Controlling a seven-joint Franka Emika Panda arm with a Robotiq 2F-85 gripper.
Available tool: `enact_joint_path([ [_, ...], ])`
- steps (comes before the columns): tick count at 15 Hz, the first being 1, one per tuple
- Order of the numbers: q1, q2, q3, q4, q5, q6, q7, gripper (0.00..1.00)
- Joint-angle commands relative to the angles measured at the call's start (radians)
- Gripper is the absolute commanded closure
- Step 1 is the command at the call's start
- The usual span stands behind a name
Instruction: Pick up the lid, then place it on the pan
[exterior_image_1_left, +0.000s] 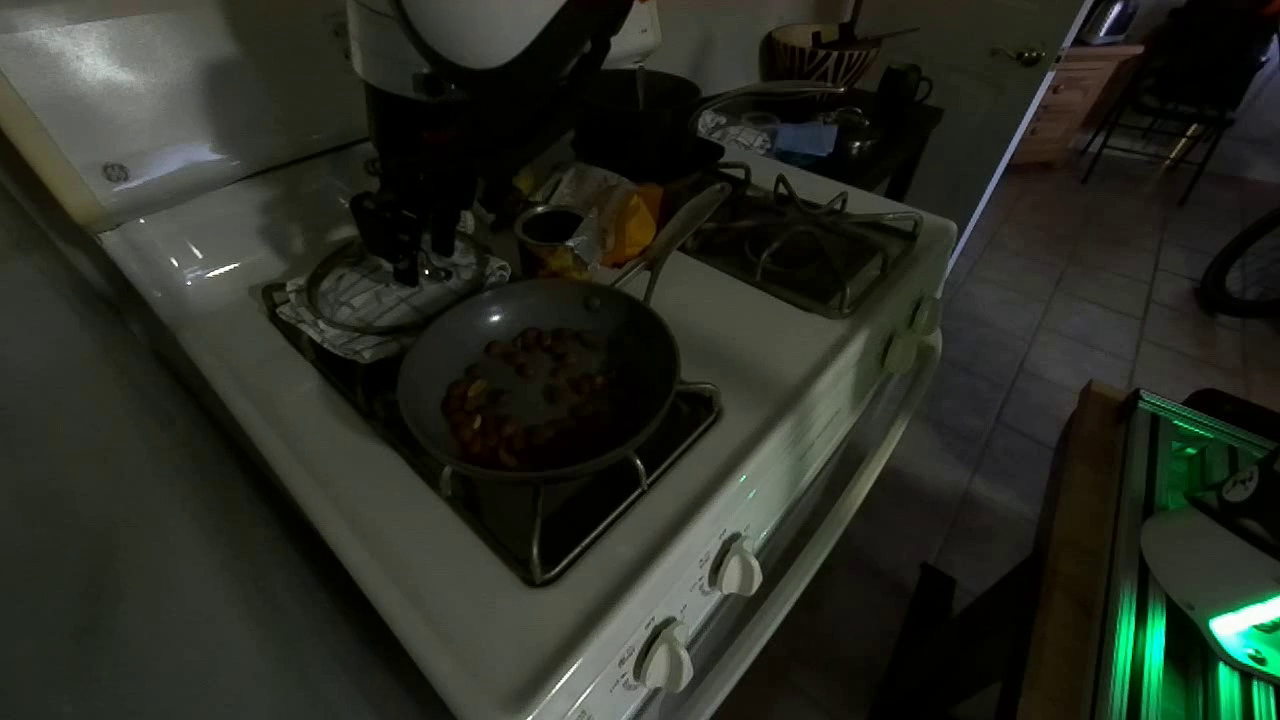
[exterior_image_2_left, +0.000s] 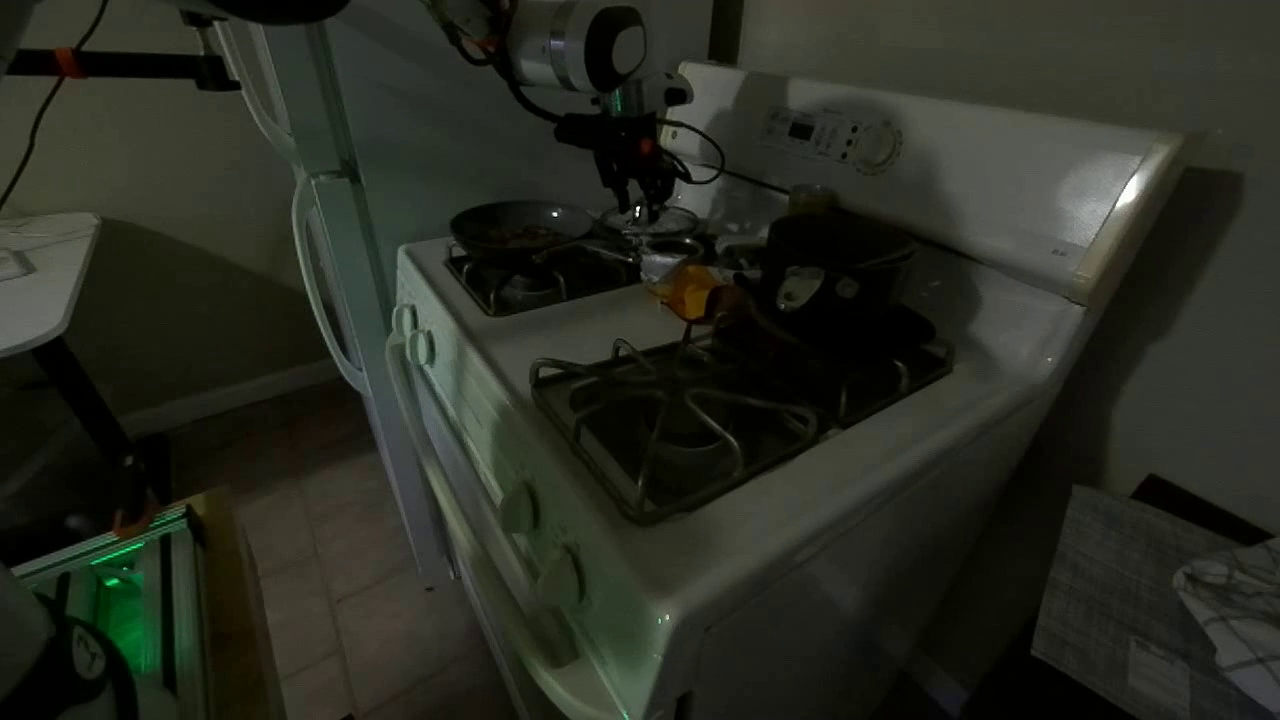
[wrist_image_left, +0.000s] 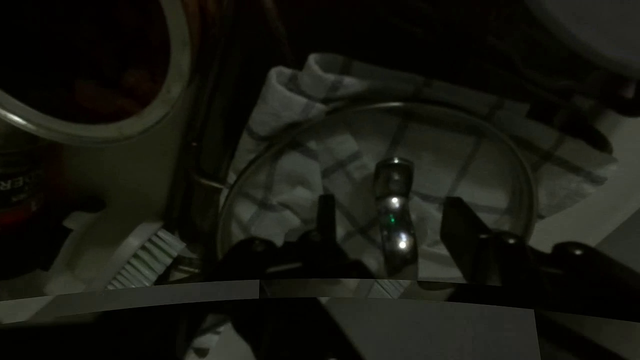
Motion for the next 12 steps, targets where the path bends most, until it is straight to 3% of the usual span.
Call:
enact_joint_path([
  [1, 0.001, 0.006, 0.014, 0.023, 0.025, -0.041, -0.021, 0.53],
  [2, 0.002, 0.005, 0.014, 0.023, 0.025, -0.036, -0.02, 0.69],
  [6, 0.008, 0.01, 0.003, 0.029, 0.011, -0.017, -0.004, 0.99],
  [12, 0.004, -0.046, 0.004, -0.013, 0.012, -0.016, -0.008, 0.95],
])
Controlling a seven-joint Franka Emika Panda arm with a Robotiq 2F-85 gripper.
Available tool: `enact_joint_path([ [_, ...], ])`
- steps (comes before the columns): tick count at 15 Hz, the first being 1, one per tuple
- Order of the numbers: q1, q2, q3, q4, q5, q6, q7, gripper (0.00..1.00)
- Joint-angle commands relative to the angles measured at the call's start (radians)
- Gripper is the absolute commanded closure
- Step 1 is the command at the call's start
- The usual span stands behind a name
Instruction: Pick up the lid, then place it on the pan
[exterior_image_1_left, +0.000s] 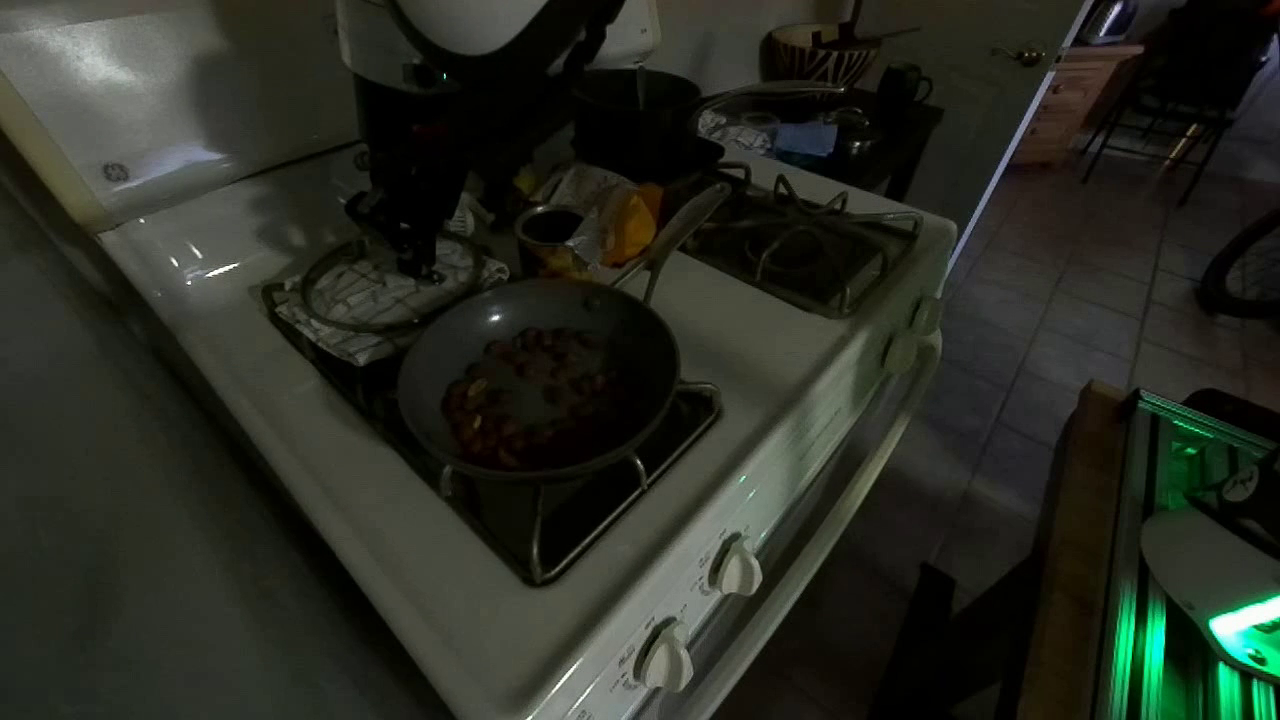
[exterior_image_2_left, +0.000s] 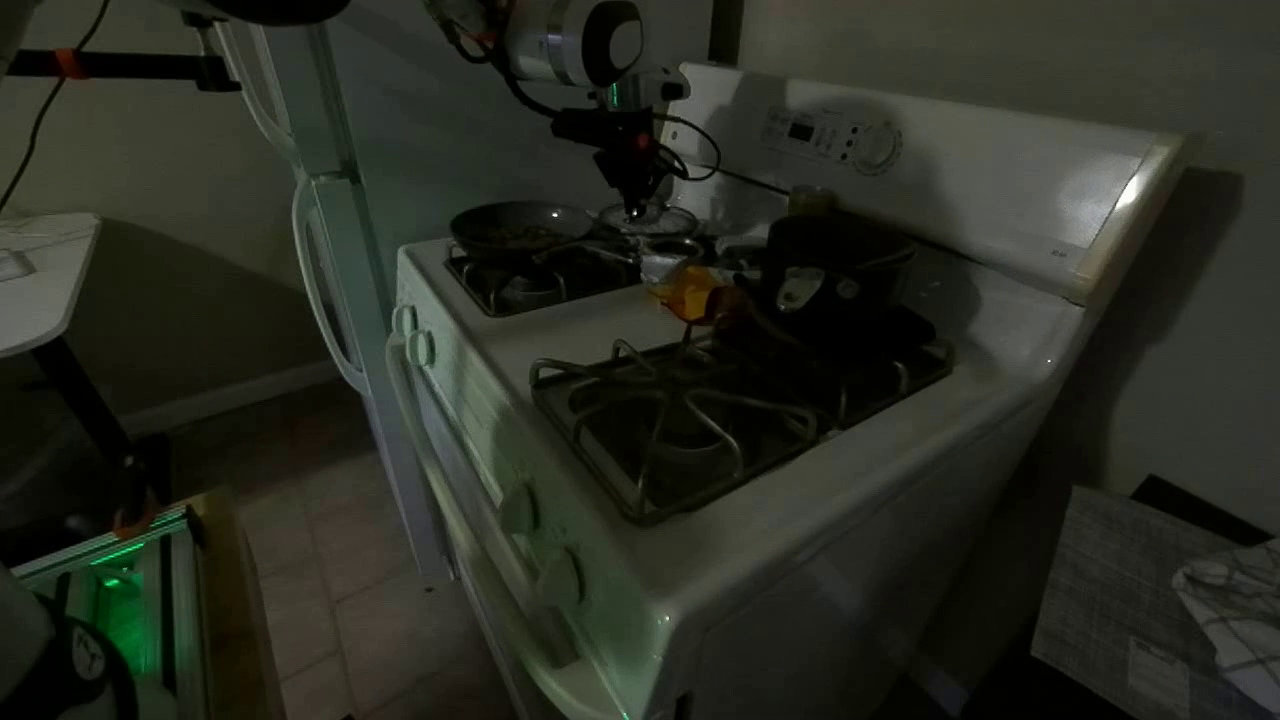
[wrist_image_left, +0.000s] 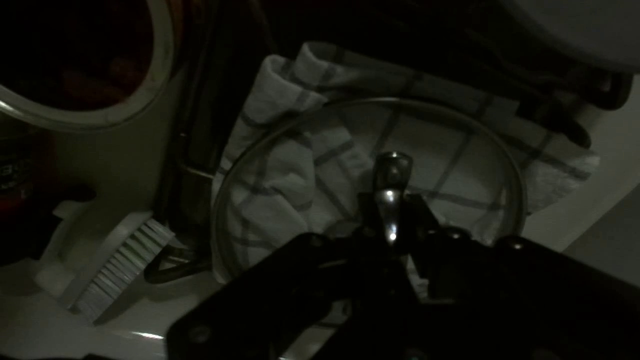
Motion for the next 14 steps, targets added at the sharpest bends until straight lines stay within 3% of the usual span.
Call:
enact_joint_path([
  [1, -0.007, -0.072, 0.003, -0.057, 0.001, 0.013, -0.003, 0.95],
  [6, -0.015, -0.194, 0.002, -0.164, -0.029, 0.038, -0.051, 0.95],
  [14, -0.097, -0.467, 0.028, -0.524, 0.004, 0.221, -0.288, 0.95],
])
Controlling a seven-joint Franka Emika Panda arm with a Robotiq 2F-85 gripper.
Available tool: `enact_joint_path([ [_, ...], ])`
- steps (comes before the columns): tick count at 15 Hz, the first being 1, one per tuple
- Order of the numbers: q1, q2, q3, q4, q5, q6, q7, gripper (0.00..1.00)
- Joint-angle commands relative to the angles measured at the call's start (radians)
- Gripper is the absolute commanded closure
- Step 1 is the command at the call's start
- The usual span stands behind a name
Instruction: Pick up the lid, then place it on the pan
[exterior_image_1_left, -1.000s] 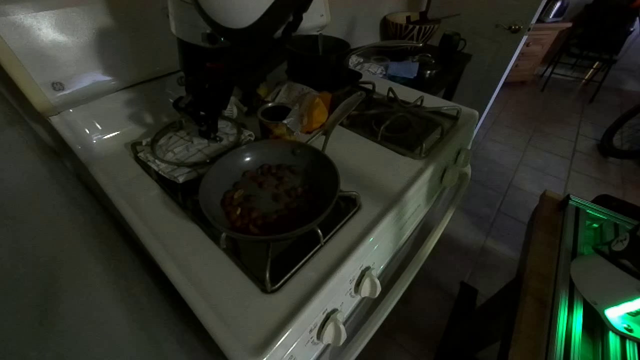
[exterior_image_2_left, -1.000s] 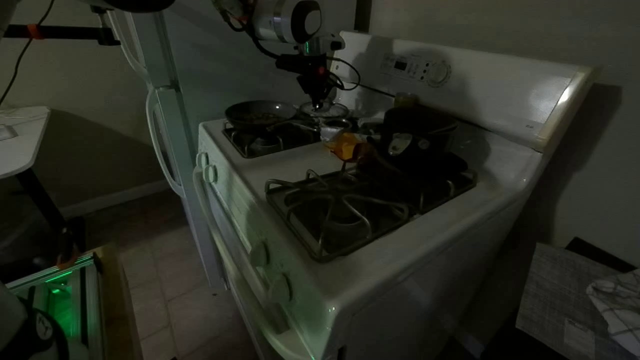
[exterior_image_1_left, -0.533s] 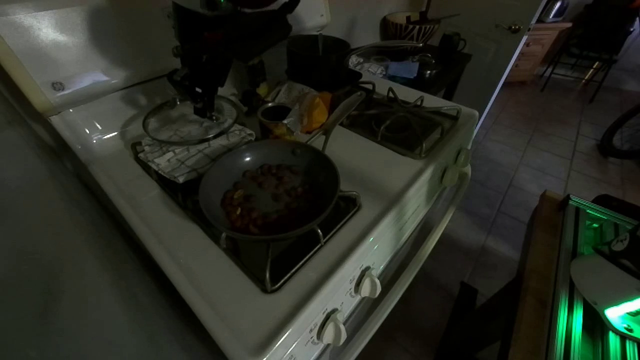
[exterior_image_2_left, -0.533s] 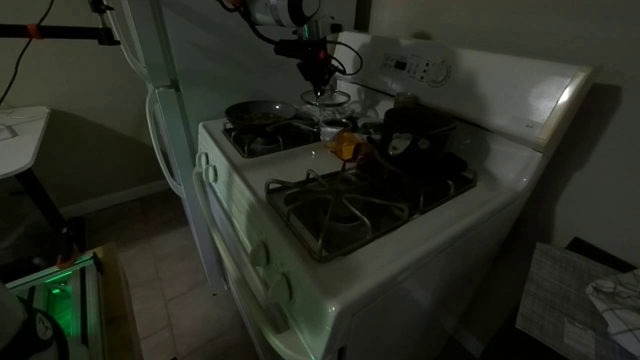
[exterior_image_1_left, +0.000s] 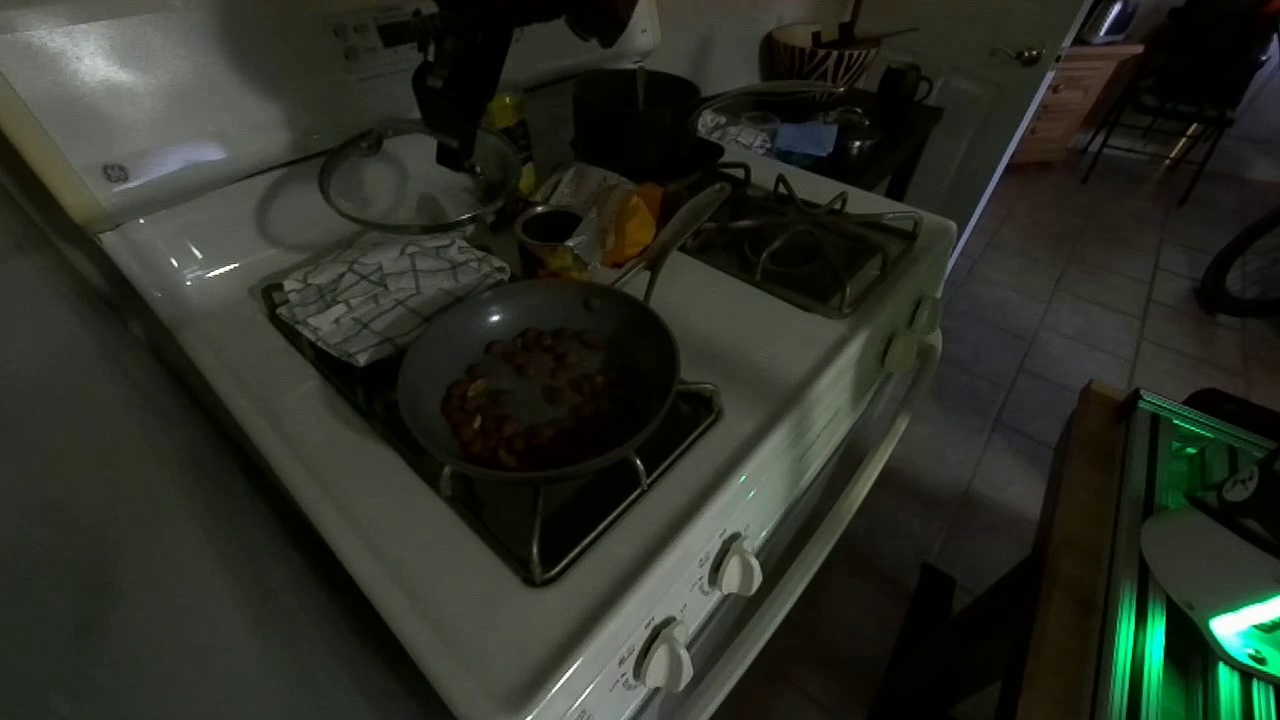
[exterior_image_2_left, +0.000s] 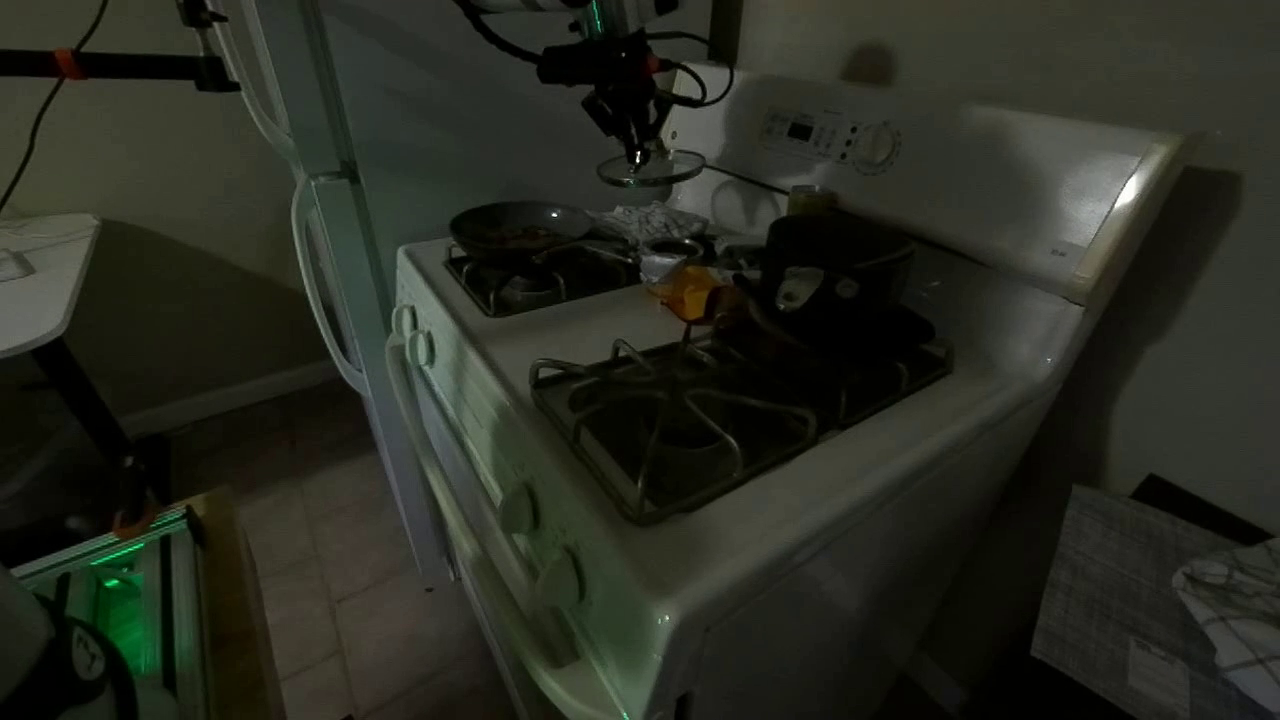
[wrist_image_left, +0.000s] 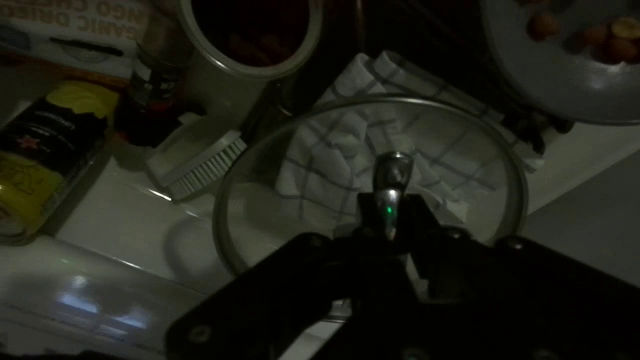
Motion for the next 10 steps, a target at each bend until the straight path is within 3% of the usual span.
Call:
enact_joint_path([
  [1, -0.048, -0.164, 0.03, -0.244, 0.03, 0.126, -0.081, 0.95],
  [7, -0.038, -0.355, 0.068, -0.549, 0.071, 0.296, -0.066, 0.95],
  [10, -0.034, -0.427, 0.073, -0.628, 0.098, 0.325, -0.097, 0.95],
])
